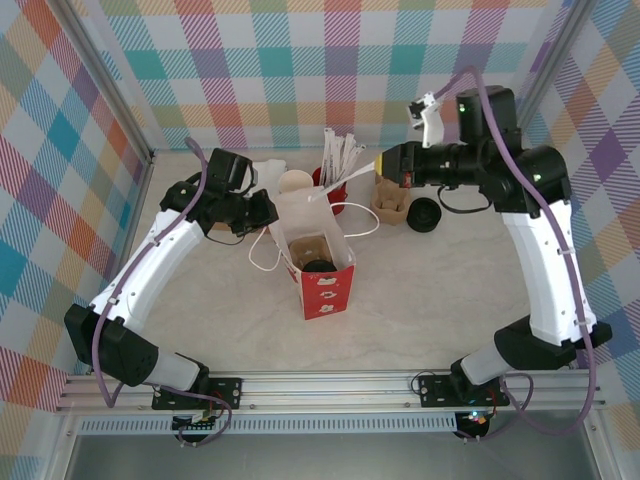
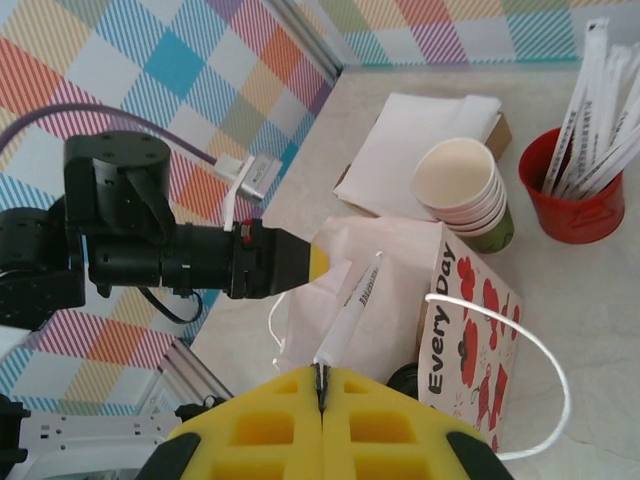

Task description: Pack the takeout coffee

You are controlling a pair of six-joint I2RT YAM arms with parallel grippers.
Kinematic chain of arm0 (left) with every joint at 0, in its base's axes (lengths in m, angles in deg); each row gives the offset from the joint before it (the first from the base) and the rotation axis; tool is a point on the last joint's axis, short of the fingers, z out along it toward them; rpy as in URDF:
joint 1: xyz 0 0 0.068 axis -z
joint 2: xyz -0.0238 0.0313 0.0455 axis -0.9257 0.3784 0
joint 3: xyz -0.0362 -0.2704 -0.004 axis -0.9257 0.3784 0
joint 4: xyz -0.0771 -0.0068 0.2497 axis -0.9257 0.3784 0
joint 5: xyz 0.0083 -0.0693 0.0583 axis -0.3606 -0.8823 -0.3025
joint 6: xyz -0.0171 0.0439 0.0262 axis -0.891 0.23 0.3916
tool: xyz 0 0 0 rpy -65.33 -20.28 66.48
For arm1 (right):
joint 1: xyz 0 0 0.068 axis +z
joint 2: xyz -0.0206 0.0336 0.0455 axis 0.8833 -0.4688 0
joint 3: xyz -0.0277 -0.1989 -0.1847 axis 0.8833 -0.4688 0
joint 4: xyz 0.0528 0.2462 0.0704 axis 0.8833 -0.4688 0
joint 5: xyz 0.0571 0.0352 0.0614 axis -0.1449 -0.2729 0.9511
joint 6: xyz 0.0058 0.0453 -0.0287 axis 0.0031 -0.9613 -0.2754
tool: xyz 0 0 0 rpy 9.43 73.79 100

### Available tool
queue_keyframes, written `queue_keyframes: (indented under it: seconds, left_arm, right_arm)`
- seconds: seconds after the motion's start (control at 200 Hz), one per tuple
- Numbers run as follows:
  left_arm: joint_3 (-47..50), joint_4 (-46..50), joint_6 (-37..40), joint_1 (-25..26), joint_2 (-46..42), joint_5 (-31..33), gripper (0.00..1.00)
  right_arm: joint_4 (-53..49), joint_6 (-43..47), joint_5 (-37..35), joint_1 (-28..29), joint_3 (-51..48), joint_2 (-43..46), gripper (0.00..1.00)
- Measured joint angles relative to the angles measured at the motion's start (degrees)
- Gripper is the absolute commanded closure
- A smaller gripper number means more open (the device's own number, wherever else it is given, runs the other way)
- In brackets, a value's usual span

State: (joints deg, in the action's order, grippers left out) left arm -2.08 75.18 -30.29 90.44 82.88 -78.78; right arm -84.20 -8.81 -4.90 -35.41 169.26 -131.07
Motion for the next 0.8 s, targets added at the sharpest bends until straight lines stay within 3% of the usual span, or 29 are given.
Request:
queue_keyframes:
  seconds: [0.8]
  left_arm:
    - [0.0, -0.7, -0.4, 0.0, 0.0, -0.5, 0.9]
  right_arm:
    - [3.1, 2.6, -14.0, 15.2, -5.0, -14.4, 0.98]
